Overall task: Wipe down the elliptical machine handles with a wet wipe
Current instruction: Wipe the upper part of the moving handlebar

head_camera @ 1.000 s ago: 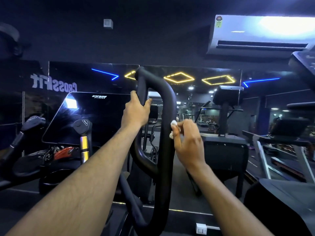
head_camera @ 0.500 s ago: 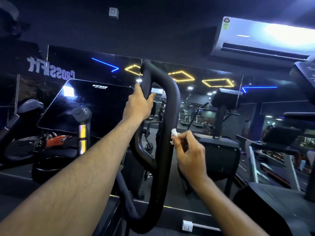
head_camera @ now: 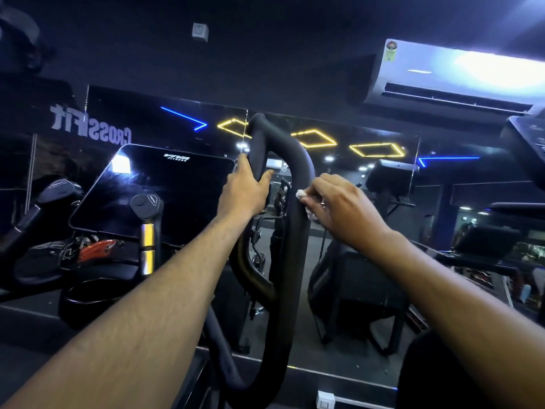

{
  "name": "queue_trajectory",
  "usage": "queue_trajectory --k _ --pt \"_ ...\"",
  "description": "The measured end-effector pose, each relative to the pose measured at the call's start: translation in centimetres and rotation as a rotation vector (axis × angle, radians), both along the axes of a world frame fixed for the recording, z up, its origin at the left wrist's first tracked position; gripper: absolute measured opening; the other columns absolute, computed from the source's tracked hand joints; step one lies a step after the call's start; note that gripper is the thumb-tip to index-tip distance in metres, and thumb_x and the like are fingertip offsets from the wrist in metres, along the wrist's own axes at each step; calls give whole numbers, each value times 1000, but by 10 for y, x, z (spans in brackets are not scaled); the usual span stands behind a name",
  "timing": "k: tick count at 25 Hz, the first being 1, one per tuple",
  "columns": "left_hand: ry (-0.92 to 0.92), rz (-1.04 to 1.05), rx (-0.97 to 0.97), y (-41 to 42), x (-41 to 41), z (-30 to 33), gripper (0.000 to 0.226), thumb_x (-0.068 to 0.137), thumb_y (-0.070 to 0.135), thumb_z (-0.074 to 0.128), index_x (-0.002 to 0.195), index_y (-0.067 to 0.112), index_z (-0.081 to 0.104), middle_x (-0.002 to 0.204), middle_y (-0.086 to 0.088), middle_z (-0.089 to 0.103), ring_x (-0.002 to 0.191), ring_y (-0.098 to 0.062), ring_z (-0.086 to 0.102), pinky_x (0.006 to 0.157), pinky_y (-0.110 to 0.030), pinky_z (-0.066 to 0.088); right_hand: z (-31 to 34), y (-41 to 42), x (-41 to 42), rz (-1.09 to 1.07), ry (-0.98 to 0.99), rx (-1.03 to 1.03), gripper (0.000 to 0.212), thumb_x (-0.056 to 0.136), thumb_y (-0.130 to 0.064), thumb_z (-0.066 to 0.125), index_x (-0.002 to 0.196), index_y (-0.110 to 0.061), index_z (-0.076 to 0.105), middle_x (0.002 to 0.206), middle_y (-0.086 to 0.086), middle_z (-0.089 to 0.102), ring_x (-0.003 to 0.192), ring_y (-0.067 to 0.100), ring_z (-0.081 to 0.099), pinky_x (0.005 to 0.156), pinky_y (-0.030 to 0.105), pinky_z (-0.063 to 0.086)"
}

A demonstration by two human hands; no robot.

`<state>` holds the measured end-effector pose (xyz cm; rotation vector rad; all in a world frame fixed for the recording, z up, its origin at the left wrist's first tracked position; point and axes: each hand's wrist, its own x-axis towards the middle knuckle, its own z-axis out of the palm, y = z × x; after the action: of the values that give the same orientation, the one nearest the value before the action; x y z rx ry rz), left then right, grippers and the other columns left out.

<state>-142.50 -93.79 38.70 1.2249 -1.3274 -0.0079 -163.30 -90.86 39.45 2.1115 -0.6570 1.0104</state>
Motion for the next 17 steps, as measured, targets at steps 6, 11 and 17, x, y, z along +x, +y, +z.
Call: queue_trajectory --k 6,11,17 --pt "4 9 -5 1 -1 -1 47 102 49 58 136 22 40 109 -6 66 92 -28 69 80 -49 61 -48 16 -10 28 254 -26 15 103 -22 55 93 -12 58 87 1 52 74 18 50 63 33 52" --pt "0 14 2 2 -1 0 51 104 48 56 142 20 38 112 -5 64 95 -27 67 75 -42 57 -1 16 6 -34 264 -62 16 103 -24 52 96 -11 59 90 3 57 77 20 55 60 38 56" --pt "-10 34 2 0 -2 0 50 103 50 56 139 21 37 110 -5 62 93 -27 66 77 -44 59 -24 26 23 -103 341 35 15 103 -24 53 97 -11 57 91 2 55 76 14 49 56 29 50"
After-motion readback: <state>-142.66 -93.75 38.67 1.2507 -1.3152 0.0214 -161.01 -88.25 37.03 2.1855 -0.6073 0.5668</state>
